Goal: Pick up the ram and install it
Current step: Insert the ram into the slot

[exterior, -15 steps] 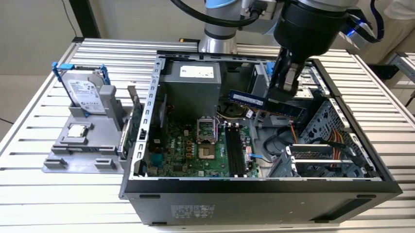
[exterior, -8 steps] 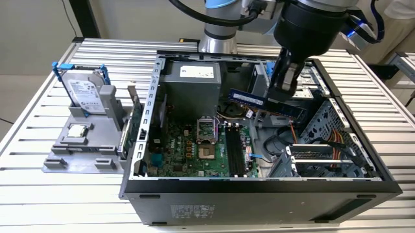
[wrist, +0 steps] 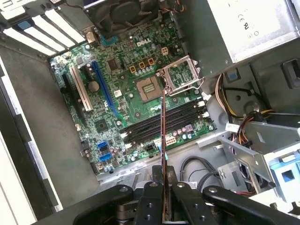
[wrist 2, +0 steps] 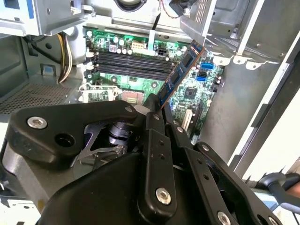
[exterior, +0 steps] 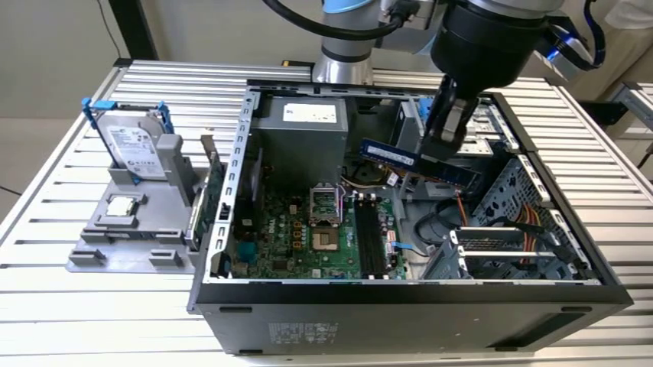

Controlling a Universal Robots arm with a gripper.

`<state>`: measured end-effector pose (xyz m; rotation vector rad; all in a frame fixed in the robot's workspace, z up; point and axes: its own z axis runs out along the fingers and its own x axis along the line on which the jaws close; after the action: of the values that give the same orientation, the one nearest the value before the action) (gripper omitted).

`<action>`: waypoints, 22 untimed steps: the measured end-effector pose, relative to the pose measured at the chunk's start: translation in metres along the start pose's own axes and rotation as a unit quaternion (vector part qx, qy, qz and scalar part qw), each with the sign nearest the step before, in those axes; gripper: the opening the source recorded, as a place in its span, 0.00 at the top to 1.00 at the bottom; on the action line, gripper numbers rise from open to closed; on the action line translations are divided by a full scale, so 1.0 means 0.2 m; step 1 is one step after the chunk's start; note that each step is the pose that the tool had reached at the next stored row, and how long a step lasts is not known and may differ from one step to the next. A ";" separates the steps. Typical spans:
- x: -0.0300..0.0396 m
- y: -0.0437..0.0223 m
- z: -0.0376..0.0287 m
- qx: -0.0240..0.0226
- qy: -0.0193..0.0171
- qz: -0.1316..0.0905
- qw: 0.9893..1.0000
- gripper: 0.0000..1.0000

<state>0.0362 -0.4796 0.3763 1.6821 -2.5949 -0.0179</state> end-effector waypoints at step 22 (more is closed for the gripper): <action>0.000 0.000 0.000 -0.001 -0.002 0.041 0.999 1.00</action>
<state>0.0362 -0.4796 0.3763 1.5741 -2.6624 -0.0211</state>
